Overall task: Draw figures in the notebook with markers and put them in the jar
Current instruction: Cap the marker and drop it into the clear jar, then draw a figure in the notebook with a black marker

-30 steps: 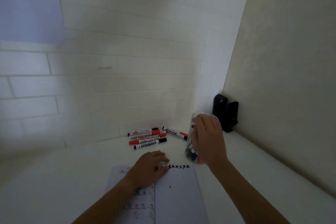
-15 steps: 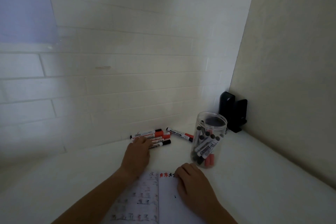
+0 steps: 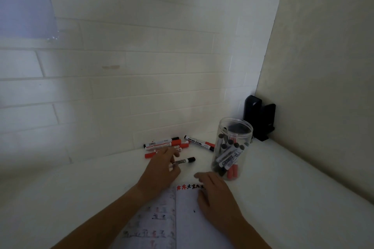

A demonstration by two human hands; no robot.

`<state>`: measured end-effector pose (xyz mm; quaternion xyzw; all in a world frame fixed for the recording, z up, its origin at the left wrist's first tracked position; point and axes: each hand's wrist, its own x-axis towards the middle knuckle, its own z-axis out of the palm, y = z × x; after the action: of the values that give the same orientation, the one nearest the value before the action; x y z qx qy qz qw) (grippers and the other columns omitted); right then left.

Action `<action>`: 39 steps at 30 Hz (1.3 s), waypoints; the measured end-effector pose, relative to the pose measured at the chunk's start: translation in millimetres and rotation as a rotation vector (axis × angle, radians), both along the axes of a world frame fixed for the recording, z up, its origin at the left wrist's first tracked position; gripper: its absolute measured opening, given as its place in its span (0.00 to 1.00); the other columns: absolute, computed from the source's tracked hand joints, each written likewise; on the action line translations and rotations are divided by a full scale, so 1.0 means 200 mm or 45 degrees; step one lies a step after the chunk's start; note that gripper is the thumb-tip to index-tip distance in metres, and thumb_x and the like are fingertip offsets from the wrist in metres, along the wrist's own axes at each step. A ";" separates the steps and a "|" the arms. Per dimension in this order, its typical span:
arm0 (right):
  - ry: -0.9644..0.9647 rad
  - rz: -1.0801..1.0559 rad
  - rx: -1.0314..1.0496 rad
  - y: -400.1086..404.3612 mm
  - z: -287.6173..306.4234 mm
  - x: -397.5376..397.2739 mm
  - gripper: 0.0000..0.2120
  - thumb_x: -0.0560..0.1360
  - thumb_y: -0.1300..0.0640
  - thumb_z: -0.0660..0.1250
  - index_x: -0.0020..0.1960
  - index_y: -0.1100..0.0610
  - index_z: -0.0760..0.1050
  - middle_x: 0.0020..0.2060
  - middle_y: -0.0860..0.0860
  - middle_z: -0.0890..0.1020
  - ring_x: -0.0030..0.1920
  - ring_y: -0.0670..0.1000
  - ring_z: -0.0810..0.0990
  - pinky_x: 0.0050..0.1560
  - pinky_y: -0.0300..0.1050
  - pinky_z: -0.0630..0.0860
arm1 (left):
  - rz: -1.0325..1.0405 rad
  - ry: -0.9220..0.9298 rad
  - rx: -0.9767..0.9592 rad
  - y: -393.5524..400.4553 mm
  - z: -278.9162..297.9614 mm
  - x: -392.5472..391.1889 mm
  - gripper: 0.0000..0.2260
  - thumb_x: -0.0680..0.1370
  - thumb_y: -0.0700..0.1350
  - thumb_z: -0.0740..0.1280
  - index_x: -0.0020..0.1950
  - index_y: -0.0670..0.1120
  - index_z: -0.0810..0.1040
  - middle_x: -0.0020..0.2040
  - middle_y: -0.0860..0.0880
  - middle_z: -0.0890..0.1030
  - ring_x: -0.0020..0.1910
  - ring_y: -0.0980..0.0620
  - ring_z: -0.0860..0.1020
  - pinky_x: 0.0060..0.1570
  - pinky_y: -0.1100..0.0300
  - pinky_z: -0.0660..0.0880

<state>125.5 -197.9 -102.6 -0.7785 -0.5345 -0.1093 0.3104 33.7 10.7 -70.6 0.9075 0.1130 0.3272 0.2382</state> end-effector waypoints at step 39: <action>-0.564 -0.067 0.089 0.02 0.01 -0.07 0.07 0.80 0.46 0.59 0.54 0.47 0.72 0.32 0.43 0.78 0.26 0.45 0.74 0.27 0.37 0.67 | -0.328 0.020 0.453 -0.19 -0.10 -0.14 0.19 0.86 0.55 0.49 0.46 0.47 0.73 0.39 0.50 0.76 0.37 0.54 0.70 0.40 0.63 0.62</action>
<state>110.6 -193.2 -101.1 -0.7379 -0.5651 -0.3040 0.2092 5.2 -27.6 -91.2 0.9446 -0.0615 0.3017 0.1134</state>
